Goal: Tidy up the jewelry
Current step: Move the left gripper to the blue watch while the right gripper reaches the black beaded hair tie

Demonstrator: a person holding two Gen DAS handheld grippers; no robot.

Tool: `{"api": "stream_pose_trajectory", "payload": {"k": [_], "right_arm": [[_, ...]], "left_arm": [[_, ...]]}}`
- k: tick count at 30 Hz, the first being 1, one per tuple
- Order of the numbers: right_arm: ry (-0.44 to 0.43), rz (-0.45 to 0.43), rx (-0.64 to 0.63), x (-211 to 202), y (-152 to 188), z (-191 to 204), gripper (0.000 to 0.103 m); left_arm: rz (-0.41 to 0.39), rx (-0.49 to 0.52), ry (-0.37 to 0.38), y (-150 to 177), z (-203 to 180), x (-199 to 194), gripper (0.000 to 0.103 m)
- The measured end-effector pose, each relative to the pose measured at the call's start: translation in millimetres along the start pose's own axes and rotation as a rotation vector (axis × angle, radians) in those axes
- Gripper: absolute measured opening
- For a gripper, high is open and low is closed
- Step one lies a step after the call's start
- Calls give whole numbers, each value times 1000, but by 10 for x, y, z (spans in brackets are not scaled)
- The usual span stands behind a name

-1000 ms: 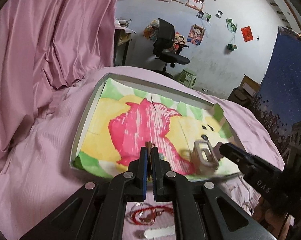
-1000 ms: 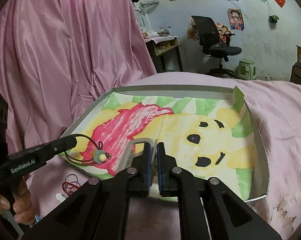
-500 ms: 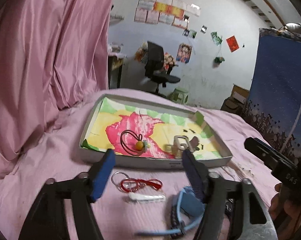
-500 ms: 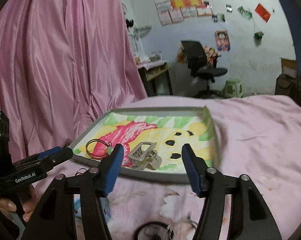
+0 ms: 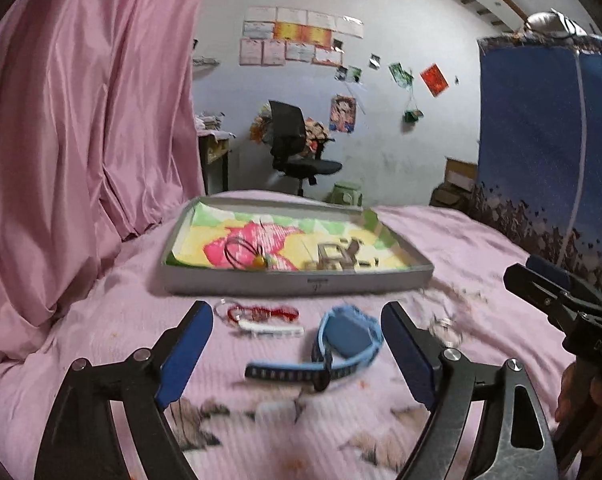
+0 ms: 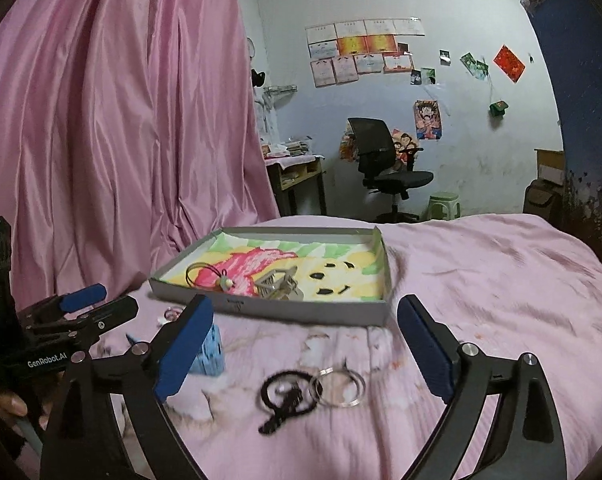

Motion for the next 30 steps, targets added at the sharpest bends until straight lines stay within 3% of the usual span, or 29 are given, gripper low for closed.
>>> {"api": "stream_pose_trajectory", "payload": {"k": [6,16,22,30], "right_arm": [[5,63,-54,-28,213,23,91],[13,170,-28,98,437,-39,90],[-10,231,-7,212,533,-53,63],[-72,324,-24,414,619,16,42]], "left_arm": [[60,22,30,123,25,30,85],[159,75,84,157,-35,185,85],[211,111,105,159,-75,306,83],[257,154,137,199,-95,435,63]]}}
Point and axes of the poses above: each gripper's, at about its wrist camera, not at the fingertips, and x roughly the way its jaws point, z to its left, y to its underside, the point moved 1 cm from there along x, roughly the way its jaws point, and after that the axes turned 6 degrees about -z, right-handed, at the moved point
